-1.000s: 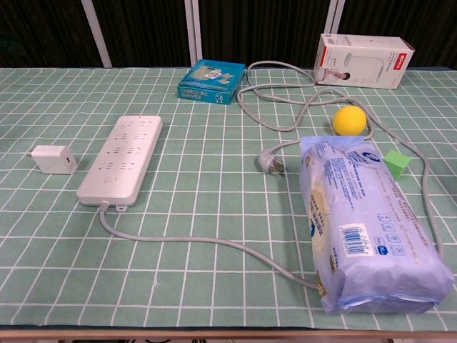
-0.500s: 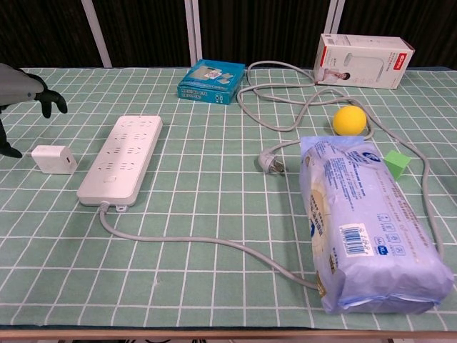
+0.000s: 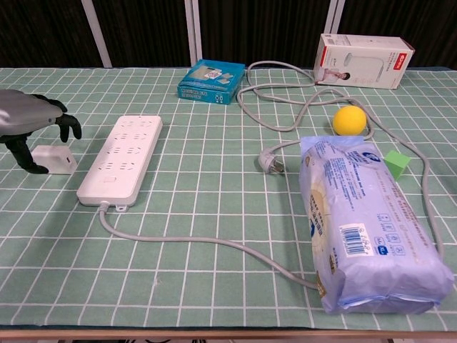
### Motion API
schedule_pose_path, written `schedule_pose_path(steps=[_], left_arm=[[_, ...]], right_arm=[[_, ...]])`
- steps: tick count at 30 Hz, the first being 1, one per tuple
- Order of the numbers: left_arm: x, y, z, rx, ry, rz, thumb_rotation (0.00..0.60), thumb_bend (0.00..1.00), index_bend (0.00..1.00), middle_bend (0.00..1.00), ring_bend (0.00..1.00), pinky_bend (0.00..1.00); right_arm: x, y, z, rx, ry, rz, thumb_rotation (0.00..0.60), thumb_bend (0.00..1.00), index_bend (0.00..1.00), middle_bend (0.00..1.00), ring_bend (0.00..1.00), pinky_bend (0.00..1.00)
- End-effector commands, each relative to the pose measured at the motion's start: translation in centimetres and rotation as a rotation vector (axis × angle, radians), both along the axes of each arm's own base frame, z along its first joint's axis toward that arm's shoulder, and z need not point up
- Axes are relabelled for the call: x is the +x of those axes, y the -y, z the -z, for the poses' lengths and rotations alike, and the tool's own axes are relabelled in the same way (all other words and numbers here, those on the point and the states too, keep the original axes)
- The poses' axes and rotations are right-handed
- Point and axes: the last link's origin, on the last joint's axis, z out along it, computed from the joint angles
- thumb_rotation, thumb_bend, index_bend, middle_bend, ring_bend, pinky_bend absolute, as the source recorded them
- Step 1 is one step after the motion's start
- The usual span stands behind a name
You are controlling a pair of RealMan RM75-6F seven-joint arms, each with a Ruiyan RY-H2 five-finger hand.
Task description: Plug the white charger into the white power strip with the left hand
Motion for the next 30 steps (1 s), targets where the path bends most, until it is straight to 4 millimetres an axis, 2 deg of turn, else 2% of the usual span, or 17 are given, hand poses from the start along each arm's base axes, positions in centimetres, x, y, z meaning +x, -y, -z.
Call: schedule_pose_path(steps=[1, 15, 30], left_arm=[[-0.7, 0.2, 0.9, 0.0, 0.04, 0.012, 0.6, 0.22, 0.3, 0.33, 0.05, 0.08], [-1.7, 0.0, 1.7, 0.008, 0.079, 0.059, 0.6, 0.27, 0.38, 0.4, 0.07, 0.09], [-2.2, -0.1, 1.0, 0.028, 0.072, 0.095, 0.6, 0.3, 0.41, 0.44, 0.07, 0.09]], right_arm=[[0.0, 0.0, 0.0, -0.002, 0.0, 0.002, 0.6, 0.13, 0.0, 0.0, 0.0, 0.0], [-0.1, 0.1, 0.1, -0.007, 0.002, 0.015, 0.6, 0.13, 0.0, 0.0, 0.0, 0.0], [-0.2, 0.1, 0.2, -0.015, 0.003, 0.032, 0.6, 0.13, 0.0, 0.0, 0.0, 0.0]])
